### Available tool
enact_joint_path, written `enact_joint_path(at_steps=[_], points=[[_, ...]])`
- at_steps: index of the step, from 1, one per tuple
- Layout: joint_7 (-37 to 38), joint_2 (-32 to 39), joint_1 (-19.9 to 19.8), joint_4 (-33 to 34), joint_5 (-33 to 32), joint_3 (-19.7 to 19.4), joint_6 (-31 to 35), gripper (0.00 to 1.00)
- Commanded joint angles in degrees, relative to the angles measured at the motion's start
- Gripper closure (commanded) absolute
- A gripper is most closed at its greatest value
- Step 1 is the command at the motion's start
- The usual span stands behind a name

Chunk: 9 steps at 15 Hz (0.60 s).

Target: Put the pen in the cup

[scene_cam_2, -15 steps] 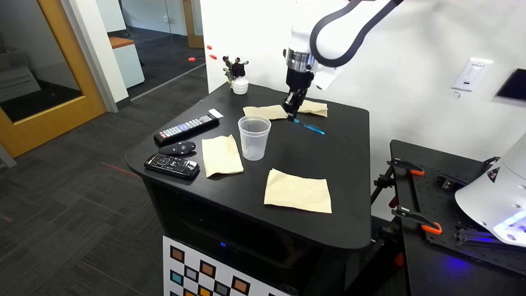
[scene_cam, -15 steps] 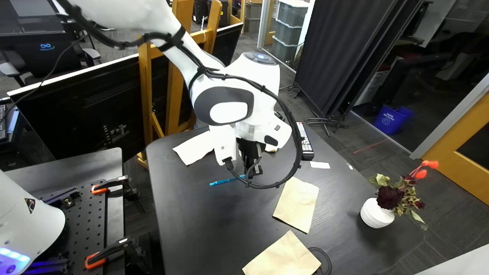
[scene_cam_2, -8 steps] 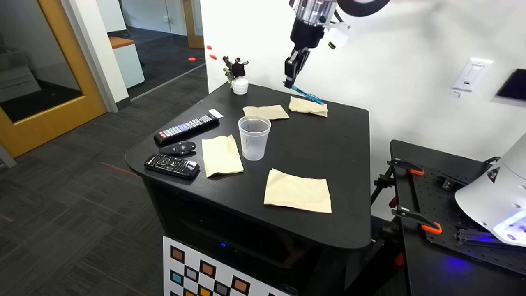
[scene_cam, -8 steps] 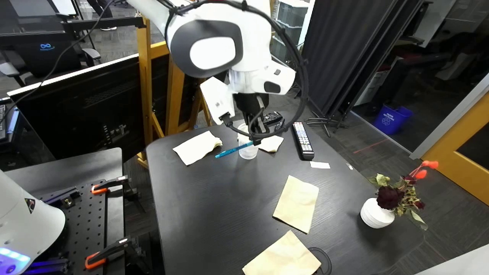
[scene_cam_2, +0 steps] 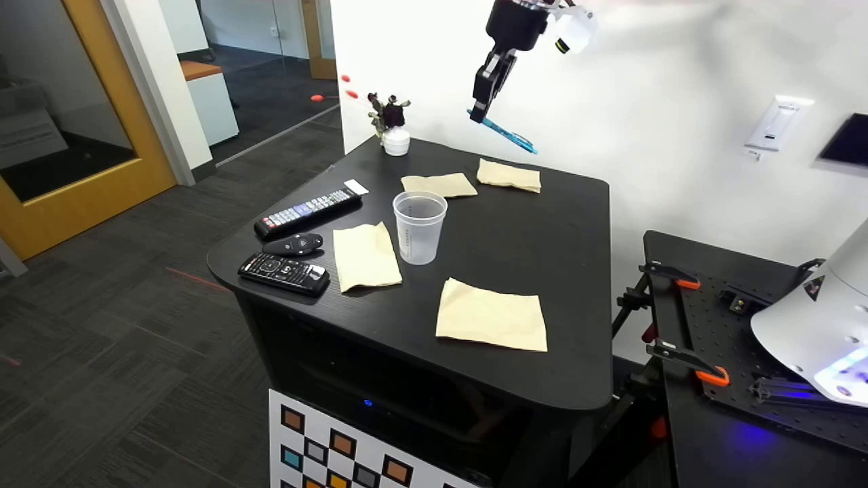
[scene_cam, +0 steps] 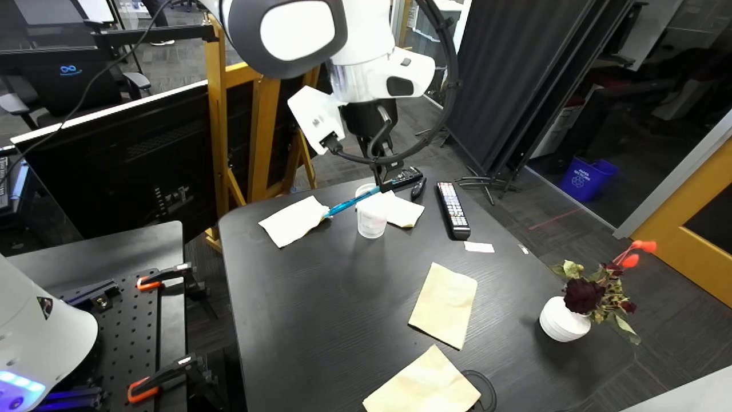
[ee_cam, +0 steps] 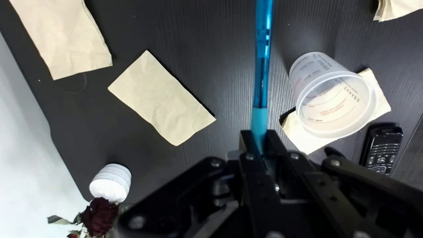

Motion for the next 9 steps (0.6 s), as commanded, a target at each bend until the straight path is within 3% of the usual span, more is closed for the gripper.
enact_joint_path(at_steps=[1,5,6,9], points=[[-0.06,-0.01,-0.09,0.01,0.04,0.07,-0.10,0.88],[-0.06,-0.01,-0.09,0.01,0.04,0.07,-0.10,0.88],[-0.06,-0.01,-0.09,0.01,0.04,0.07,-0.10,0.97],[-6.23,1.74,0.32,-0.16,3.86,0.25,4.50,0.97]])
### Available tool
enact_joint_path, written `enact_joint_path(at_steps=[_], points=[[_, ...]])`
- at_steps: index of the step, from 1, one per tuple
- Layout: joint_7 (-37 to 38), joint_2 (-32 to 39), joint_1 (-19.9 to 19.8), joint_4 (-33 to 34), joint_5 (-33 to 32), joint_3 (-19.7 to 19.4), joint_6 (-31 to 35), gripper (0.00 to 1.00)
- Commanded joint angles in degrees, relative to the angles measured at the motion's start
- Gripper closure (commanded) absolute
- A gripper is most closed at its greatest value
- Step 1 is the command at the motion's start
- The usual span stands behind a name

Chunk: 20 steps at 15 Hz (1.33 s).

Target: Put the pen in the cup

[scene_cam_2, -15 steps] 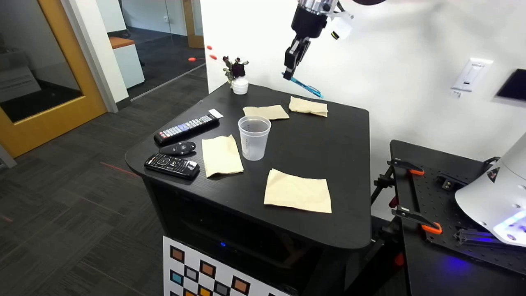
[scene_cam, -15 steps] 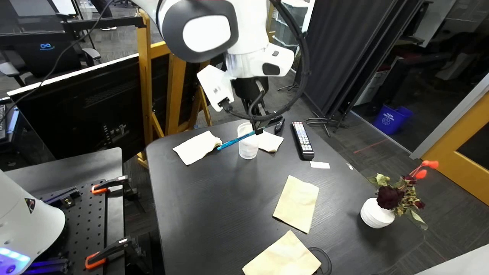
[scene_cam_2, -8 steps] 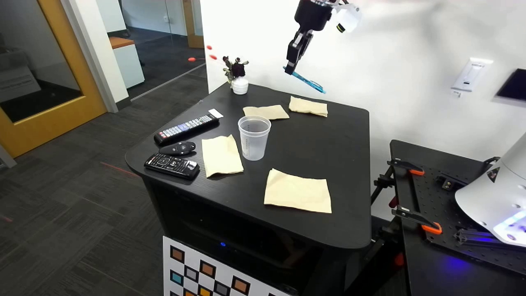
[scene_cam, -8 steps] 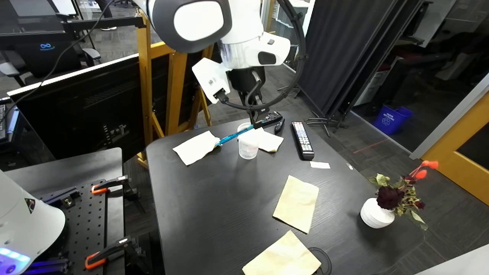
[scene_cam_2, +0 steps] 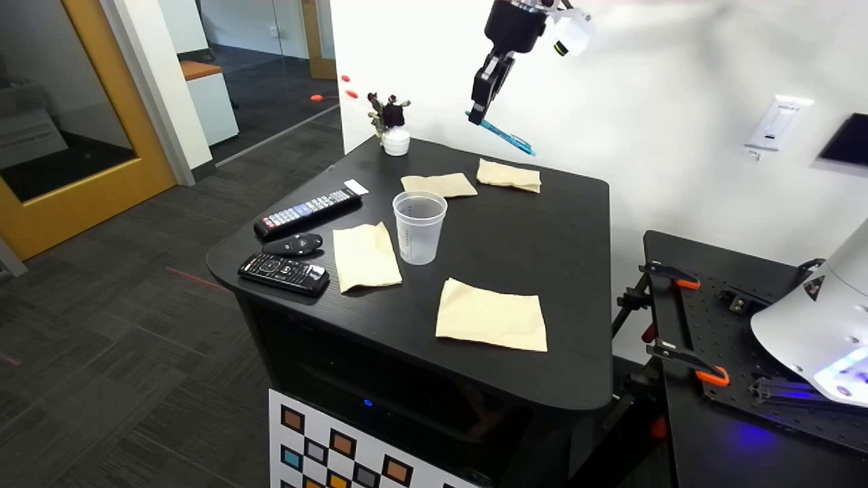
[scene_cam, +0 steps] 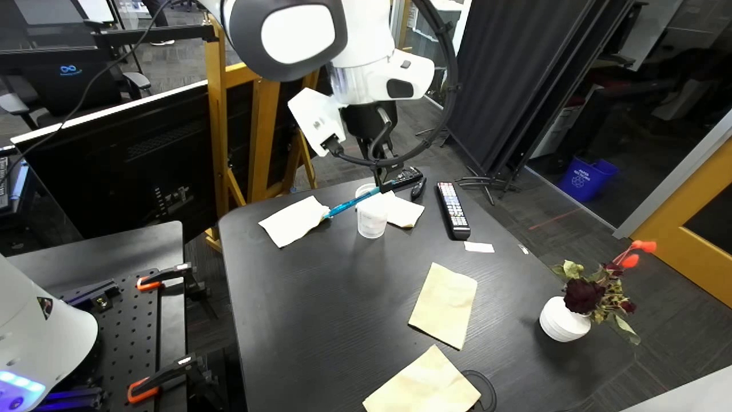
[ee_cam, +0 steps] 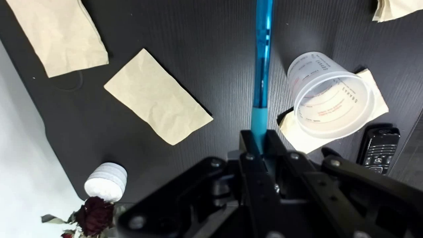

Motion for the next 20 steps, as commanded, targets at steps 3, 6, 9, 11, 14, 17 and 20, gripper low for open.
enact_joint_path(at_steps=[3,6,9,11,14,17,20], points=[[-13.82,3.01,0.41,-0.03,9.40,0.78,8.35,0.97],[-27.06,4.69,0.12,0.60,20.76,2.39,11.70,0.97],[-41.23,5.54,-0.34,1.92,33.12,3.91,10.96,0.97],[-50.01,5.82,-0.67,2.94,40.44,4.41,9.52,0.97],[-60.63,6.19,-0.89,4.24,48.52,4.16,7.73,0.97],[-69.98,6.42,-1.24,5.48,54.82,3.96,5.29,0.97],[-78.27,6.89,-1.54,6.72,59.84,3.85,2.43,0.97]])
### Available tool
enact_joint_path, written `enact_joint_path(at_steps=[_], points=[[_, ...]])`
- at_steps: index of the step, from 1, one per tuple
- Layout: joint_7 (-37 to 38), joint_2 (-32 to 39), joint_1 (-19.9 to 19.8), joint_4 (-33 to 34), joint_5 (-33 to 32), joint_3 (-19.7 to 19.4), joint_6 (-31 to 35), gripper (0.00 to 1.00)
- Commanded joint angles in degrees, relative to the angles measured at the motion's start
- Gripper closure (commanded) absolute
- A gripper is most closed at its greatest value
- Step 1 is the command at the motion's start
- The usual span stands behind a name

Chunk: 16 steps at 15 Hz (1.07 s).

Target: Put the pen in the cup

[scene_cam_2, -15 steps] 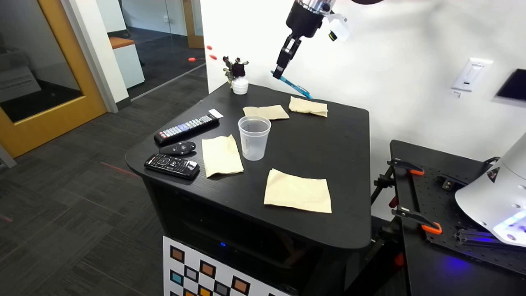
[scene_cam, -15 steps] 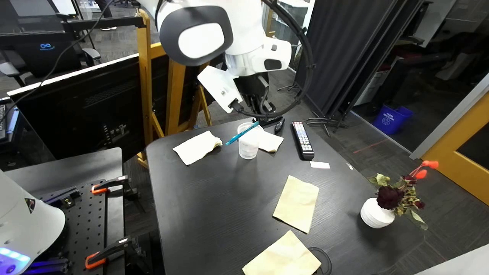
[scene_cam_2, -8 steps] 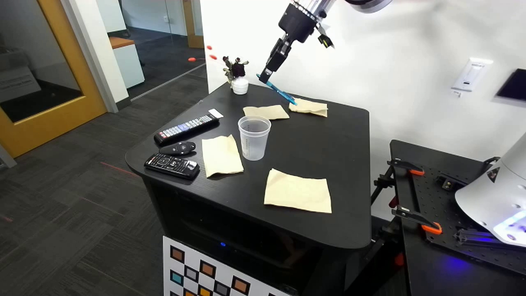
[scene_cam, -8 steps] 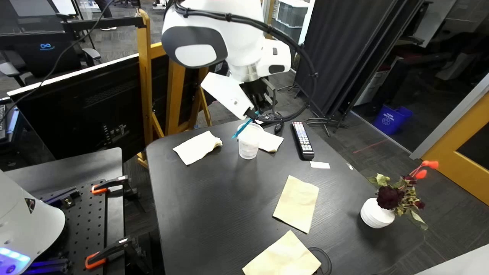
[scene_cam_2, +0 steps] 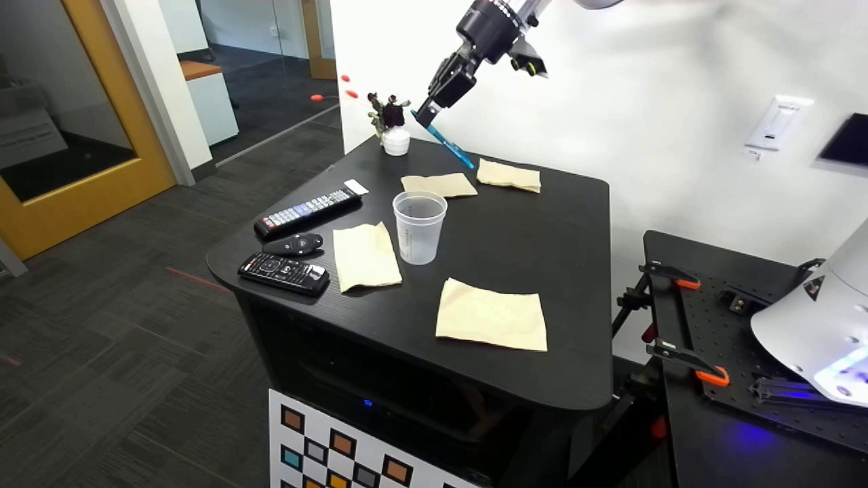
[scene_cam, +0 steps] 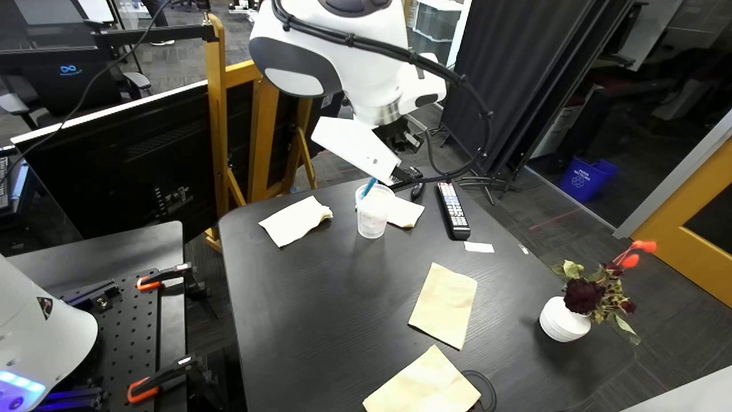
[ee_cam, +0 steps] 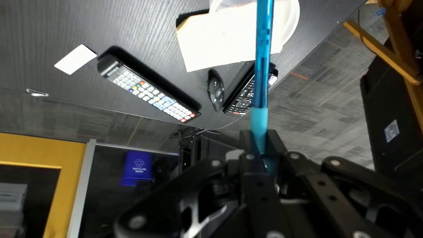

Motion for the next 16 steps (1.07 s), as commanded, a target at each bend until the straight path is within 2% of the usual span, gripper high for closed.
enact_joint_path(at_steps=[1,10,13,16], points=[[-9.78,1.21,-1.13,2.94,5.87,0.22,-4.73,0.97],[-29.20,2.67,-1.34,6.18,16.67,-0.84,-15.96,0.97],[-32.14,3.33,-1.24,7.20,17.19,-1.36,-20.01,0.97],[-33.92,4.31,-0.98,7.86,16.44,-1.44,-20.85,0.97]])
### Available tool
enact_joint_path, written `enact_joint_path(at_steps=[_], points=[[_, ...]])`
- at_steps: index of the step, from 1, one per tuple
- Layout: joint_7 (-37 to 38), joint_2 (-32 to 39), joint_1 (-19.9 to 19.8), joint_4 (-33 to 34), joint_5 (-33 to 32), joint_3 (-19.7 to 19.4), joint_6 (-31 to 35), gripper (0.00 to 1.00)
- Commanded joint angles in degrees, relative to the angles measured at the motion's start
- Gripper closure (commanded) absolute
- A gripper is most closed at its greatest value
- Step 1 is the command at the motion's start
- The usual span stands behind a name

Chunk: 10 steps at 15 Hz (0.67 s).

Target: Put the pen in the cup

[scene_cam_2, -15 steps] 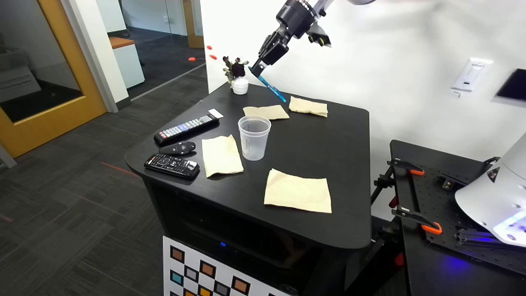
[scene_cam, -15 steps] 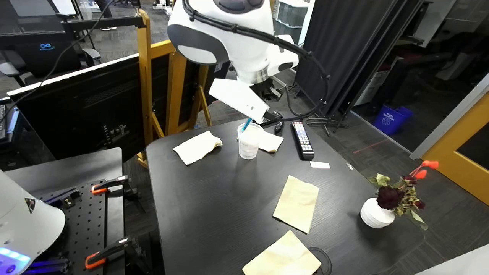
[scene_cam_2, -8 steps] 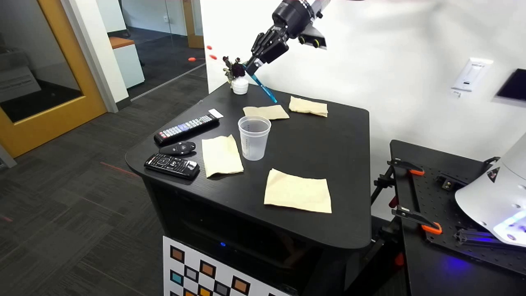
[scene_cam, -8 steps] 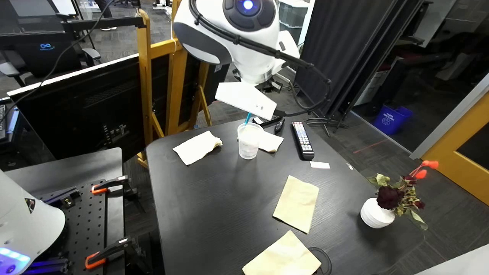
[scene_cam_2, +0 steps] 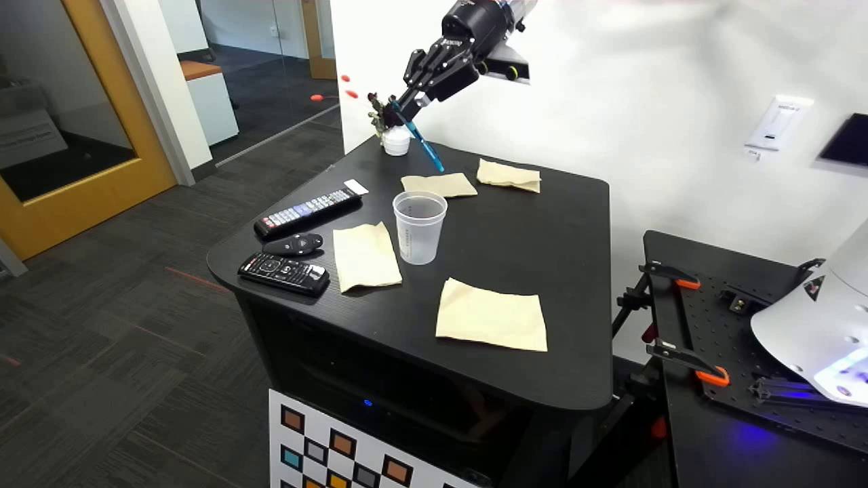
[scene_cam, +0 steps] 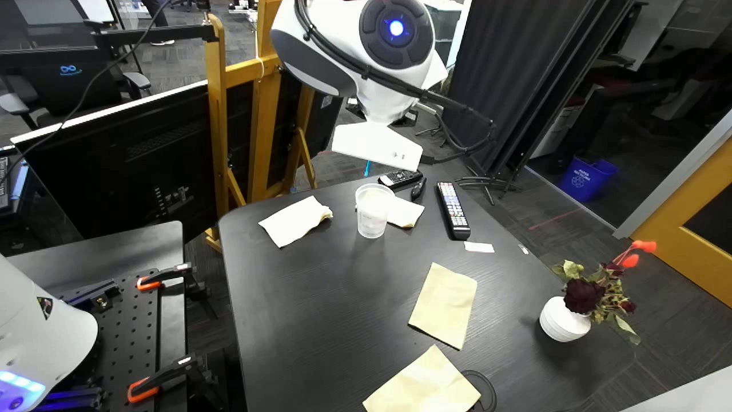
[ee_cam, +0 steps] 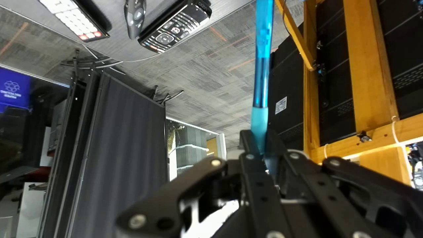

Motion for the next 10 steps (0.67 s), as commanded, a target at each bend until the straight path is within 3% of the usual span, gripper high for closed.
enact_joint_path(at_steps=[1,10], points=[[-4.26,2.07,0.07,2.18,0.57,-0.31,-1.66,0.97],[-12.93,8.55,0.34,6.90,0.62,0.67,-1.82,0.97]])
